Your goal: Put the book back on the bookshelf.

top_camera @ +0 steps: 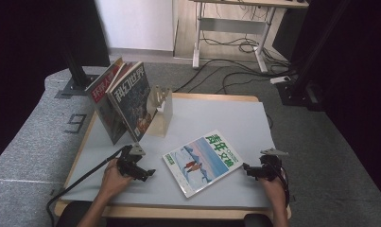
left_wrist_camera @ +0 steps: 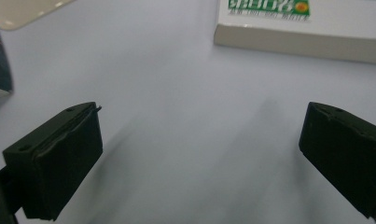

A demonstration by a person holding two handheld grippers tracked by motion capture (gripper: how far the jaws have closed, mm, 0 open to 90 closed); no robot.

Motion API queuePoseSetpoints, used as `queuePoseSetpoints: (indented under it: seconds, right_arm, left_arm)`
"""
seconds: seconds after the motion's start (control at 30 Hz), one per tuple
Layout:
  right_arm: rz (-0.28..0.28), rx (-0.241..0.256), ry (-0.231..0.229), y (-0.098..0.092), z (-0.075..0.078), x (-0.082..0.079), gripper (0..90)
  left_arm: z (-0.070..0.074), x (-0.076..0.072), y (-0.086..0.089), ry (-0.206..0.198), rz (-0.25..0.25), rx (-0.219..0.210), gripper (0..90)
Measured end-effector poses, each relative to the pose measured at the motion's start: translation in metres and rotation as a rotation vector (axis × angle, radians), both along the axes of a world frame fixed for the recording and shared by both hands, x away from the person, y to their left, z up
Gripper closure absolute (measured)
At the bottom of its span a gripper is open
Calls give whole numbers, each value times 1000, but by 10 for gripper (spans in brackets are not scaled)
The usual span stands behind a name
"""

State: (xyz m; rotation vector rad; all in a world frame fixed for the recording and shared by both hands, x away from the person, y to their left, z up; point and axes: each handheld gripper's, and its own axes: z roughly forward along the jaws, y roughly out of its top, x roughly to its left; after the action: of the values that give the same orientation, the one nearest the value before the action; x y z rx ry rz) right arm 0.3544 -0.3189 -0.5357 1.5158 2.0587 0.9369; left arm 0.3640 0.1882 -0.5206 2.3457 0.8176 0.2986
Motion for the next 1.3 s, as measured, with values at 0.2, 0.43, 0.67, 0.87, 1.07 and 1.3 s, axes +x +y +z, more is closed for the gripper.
queuePoseSetpoints:
  seconds: [0.2,0.43,0.67,0.87,1.07,1.3]
  right_arm:
    - [0,-1,-1,0,0,0,0]
    - [-1,-3,-3,0,0,0,0]
    - [-1,-3,-2,0,0,0,0]
    - [0,-2,-2,0,0,0,0]
    - [0,-2,-2,0,0,0,0]
    - [0,-2,-2,0,0,0,0]
  left_arm:
    - [-7,0,1,-2,2,-11,0]
    - [-8,-2,2,-11,7,-25,0]
    - [-9,-2,2,-14,7,-24,0]
    - [-9,-2,2,-13,8,-27,0]
    - [-9,-2,2,-13,7,-28,0]
    - [-9,-2,2,-11,7,-28,0]
